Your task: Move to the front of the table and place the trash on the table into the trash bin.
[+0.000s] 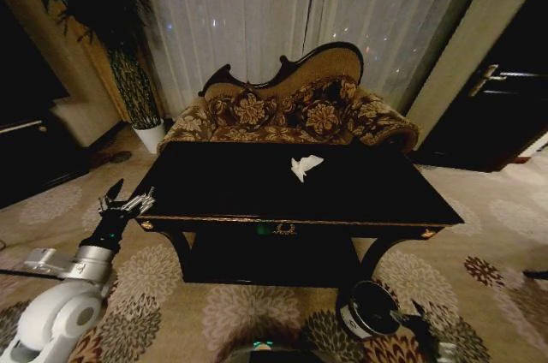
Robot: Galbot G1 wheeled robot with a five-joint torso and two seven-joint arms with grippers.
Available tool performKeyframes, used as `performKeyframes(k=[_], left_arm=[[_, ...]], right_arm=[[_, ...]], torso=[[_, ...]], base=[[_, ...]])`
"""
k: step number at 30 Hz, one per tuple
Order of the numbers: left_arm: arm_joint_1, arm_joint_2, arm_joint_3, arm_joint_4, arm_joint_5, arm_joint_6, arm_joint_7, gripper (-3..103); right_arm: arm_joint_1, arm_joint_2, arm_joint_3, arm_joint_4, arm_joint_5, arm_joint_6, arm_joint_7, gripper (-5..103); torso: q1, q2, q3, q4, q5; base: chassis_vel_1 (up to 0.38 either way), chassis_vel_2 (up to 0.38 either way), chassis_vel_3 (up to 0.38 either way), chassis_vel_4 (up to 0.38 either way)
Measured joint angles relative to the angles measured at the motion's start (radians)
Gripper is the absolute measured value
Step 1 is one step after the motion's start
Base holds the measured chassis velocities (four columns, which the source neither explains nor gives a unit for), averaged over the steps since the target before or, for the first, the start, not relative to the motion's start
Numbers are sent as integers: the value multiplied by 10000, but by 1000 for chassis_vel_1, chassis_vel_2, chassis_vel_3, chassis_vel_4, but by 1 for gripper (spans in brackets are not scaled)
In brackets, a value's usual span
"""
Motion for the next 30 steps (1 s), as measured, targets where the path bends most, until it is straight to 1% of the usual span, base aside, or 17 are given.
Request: performKeyframes(k=[1, 6, 7, 9, 10, 13, 16, 17, 19, 21, 23, 24, 25, 27, 28, 29, 30], left_arm=[[0, 0, 0, 0, 0, 0, 0, 100], [0, 0, 0, 0, 0, 0, 0, 100], [0, 0, 0, 0, 0, 0, 0, 100], [0, -1, 0, 0, 0, 0, 0, 100], [0, 0, 0, 0, 0, 0, 0, 100], [0, 0, 0, 0, 0, 0, 0, 100], [0, 0, 0, 0, 0, 0, 0, 100], [0, 0, 0, 0, 0, 0, 0, 100], [0, 0, 0, 0, 0, 0, 0, 100], [0, 0, 0, 0, 0, 0, 0, 100], [0, 0, 0, 0, 0, 0, 0, 100], [0, 0, 0, 0, 0, 0, 0, 100], [0, 0, 0, 0, 0, 0, 0, 100], [0, 0, 0, 0, 0, 0, 0, 100], [0, 0, 0, 0, 0, 0, 0, 100], [0, 0, 0, 0, 0, 0, 0, 100], [0, 0, 0, 0, 0, 0, 0, 100]], right_arm=[[0, 0, 0, 0, 0, 0, 0, 99], [-2201, 24, 925, 2838, 1138, 291, -825, 100], [-2201, 24, 925, 2838, 1138, 291, -825, 100], [-2915, 26, 1304, 3602, 1326, 640, -1335, 100], [-3135, 14, 1429, 3851, 1401, 729, -1431, 100], [-3539, -41, 1686, 4402, 1580, 844, -1523, 100], [-4141, -173, 2230, 5541, 2000, 879, -1524, 100], [-4314, -191, 2409, 6022, 2122, 836, -1468, 100], [-4356, -197, 2456, 6143, 2147, 817, -1447, 100], [-4653, -223, 2832, 7162, 2345, 631, -1151, 100], [-4845, -248, 3099, 7803, 2466, 423, -859, 100], [-4845, -248, 3099, 7803, 2466, 423, -859, 100], [-5002, -292, 3346, 8489, 2501, 204, -467, 100], [-5075, -366, 3517, 9071, 2490, -22, -121, 100], [-5070, -454, 3610, 9558, 2415, -252, 246, 100], [-5070, -454, 3610, 9558, 2415, -252, 246, 100], [-5006, -526, 3639, 9872, 2335, -489, 582, 100]], torso=[[0, 0, 0, 0, 0], [-1, 2, -1, 3, -1], [-1, 2, -1, 3, -1], [-1, 2, -1, 1, -2], [0, 2, -1, -1, -2], [-1, 2, 0, -1, 1], [-1, 2, -1, 3, 0], [-1, 3, -1, 1, 2], [-1, 2, 0, 1, 2], [-1, 2, 0, 3, 0], [-1, 2, 0, 3, 0], [-1, 2, 0, 3, 0], [-1, 2, 0, 1, 0], [-1, 2, 0, 1, 0], [-1, 2, 0, 2, -1], [-1, 2, 0, 2, -1], [-1, 2, 0, 1, -2]], base=[[0, 0, 0, 0], [0, 0, 0, 0], [0, 0, 0, 0], [0, 0, 0, 0], [0, 0, 0, 0], [0, 0, 0, 0], [0, 0, 0, 0], [0, 0, 0, 0], [0, 0, 0, 0], [0, 0, 0, 0], [0, 0, 0, 0], [0, 0, 0, 0], [0, 0, 0, 0], [0, 0, 0, 0], [0, 0, 0, 0], [0, 0, 0, 0], [0, 0, 0, 0]])
